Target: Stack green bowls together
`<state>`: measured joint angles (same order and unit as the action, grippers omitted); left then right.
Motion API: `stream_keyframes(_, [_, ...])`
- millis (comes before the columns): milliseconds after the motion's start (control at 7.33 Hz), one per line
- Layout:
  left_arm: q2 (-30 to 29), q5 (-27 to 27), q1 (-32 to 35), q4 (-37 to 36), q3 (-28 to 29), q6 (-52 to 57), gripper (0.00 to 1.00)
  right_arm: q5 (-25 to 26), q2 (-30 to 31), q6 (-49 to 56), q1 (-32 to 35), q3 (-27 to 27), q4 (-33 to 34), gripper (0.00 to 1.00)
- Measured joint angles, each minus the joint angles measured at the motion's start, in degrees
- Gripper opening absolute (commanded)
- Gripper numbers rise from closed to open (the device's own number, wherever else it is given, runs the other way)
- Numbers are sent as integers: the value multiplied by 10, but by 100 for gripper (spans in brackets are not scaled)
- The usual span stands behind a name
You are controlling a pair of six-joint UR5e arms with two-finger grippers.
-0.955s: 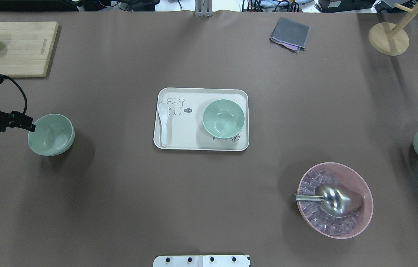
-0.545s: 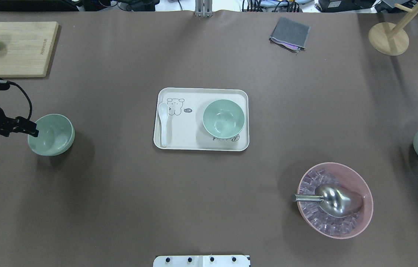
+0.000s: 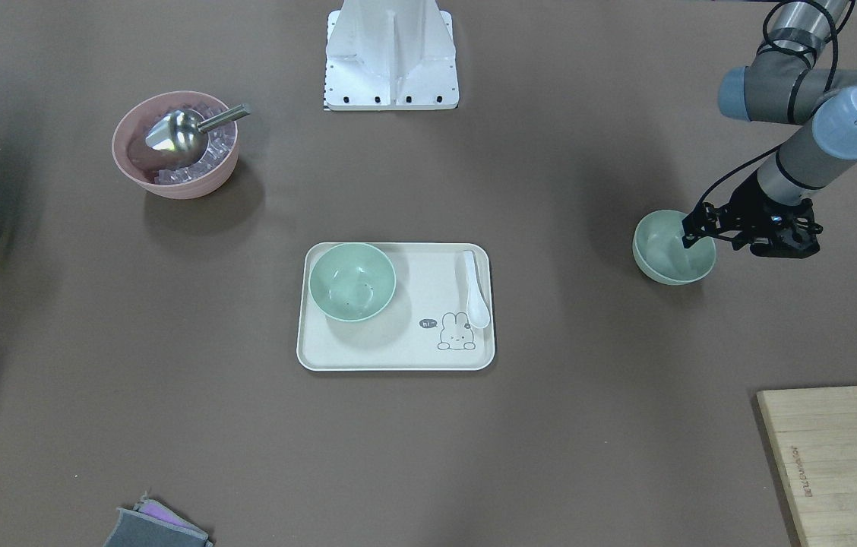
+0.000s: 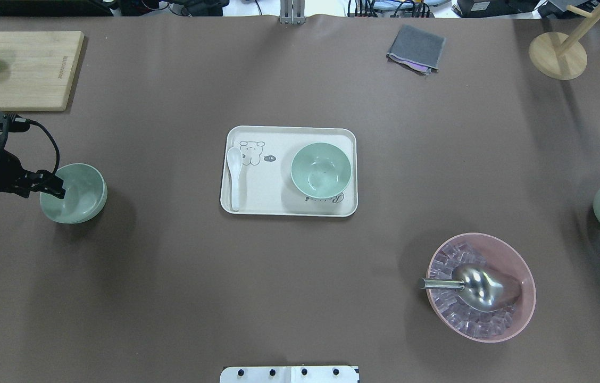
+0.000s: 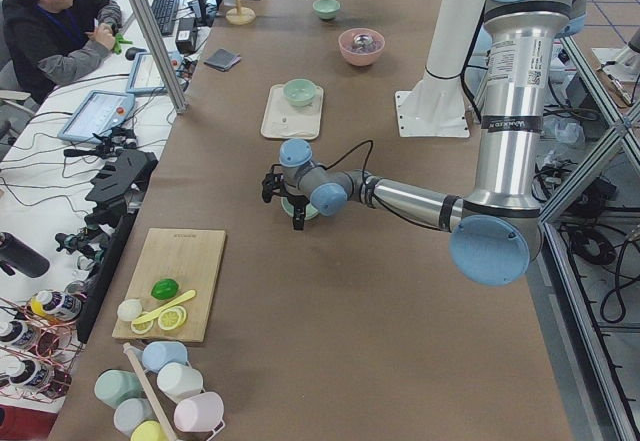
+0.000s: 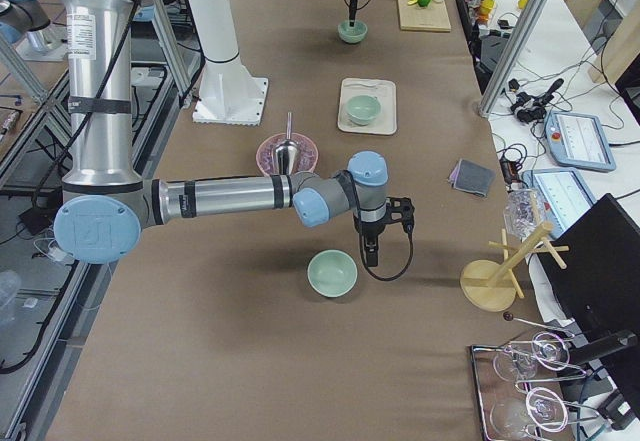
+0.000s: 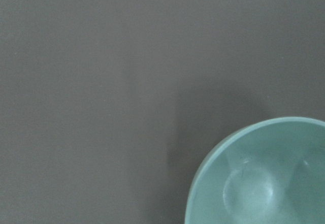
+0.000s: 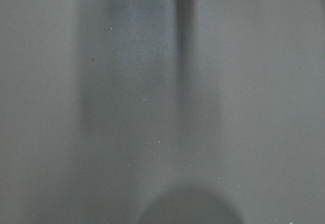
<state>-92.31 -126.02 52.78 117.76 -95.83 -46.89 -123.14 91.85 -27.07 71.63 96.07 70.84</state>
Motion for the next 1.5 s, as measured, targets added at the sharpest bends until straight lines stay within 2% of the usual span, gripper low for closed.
stream_keyframes(136, [0,0,0,1,0,1,0,0,0,0,0,0,0,100])
stream_keyframes(682, [-1,-1,0,9,-6,0,0,-1,0,-1,0,2,0,100])
stream_keyframes(1091, [-3,-5,0,2,-45,-15,0,-1,0,-1,0,2,0,100])
stream_keyframes(1364, [-27,-5,0,-12,-58,-64,0,-1,0,-1,0,2,0,100])
stream_keyframes(1500, [-53,-5,-3,-42,-68,-86,0,-1,0,-1,0,2,0,100])
